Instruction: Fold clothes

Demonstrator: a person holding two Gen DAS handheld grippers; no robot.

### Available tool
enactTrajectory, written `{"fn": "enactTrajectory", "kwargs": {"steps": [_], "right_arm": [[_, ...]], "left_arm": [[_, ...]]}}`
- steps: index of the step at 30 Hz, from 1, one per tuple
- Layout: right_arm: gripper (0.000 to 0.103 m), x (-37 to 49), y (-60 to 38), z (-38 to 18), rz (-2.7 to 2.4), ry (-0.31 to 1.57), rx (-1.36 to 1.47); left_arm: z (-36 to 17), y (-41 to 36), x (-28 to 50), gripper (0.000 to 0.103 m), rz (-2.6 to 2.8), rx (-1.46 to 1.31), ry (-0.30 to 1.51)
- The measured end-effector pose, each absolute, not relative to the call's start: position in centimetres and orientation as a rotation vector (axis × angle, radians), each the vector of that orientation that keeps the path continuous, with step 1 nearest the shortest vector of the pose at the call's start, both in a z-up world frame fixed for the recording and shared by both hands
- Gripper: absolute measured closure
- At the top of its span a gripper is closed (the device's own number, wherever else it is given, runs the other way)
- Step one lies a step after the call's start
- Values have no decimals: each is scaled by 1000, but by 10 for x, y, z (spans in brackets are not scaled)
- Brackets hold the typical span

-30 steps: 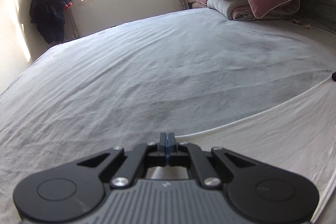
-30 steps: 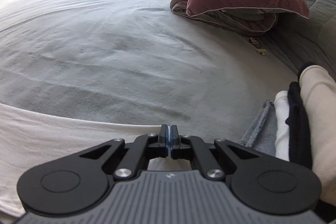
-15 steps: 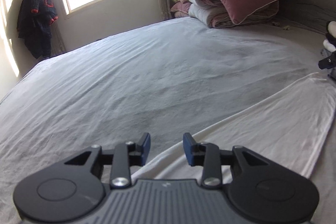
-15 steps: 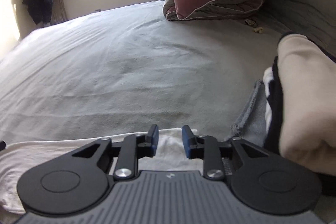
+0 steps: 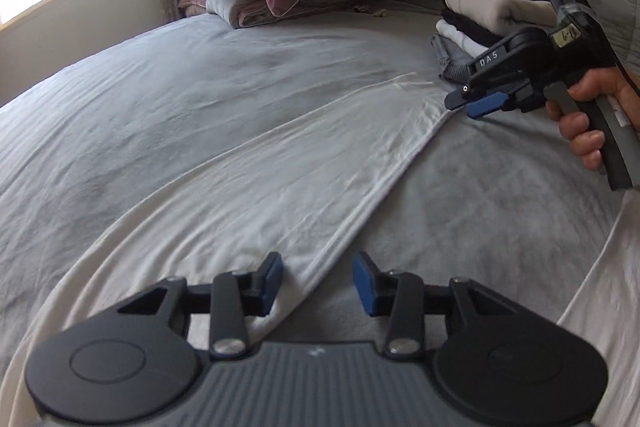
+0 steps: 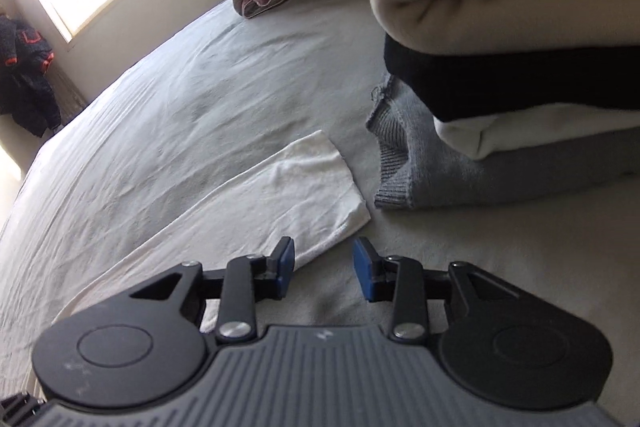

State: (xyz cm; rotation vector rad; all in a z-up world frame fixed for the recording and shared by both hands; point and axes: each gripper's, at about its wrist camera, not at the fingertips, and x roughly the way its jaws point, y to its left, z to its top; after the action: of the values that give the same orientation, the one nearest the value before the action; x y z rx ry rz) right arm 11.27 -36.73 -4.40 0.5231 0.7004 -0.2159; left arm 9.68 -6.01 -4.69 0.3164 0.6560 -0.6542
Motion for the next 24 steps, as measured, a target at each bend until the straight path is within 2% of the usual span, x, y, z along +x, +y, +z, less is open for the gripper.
{"fn": "enactTrajectory", "kwargs": {"steps": [1,2,3,5,12,13,14,15,16,17,18,19,20,21,24], "right_arm": [[69,113,-366,-46,-227,678,511],[93,114,-364,-47,-242,659,478],[101,115,-361,-47,-258,641,444],[101,116,-357,-47,-298,615,366],[101,124,-361,-51,-393,625,183],[100,125,-362,-54,-385,633,180],[97,125,-361,-54,-377,632,175],[96,125,-361,-52,-369,632,172],[90,124,-360,-49,-361,632,173],[90,123,-359,-45,-351,631,175],[88,122,-357,-42,-337,629,171],[78,120,-354,-38,-322,627,166],[58,119,-351,-34,-309,621,160],[53,117,-347,-30,-296,606,151],[53,118,-331,-22,-247,602,139]], "left_arm": [[-49,-62,96,64,-641,308,645],[-50,-64,97,75,-631,296,641],[-50,-67,97,97,-623,288,638],[-48,-75,97,101,-601,287,630],[-52,-84,97,99,-637,236,638],[-52,-84,97,99,-639,230,640],[-50,-82,97,94,-639,217,644],[-48,-79,97,85,-637,205,653],[-44,-76,97,78,-638,196,660],[-39,-71,95,64,-633,192,657],[-35,-66,94,59,-622,196,646],[-29,-59,93,59,-605,205,641],[-24,-51,94,57,-582,215,642],[-19,-43,95,56,-556,223,645],[-5,-10,99,55,-463,241,659]]}}
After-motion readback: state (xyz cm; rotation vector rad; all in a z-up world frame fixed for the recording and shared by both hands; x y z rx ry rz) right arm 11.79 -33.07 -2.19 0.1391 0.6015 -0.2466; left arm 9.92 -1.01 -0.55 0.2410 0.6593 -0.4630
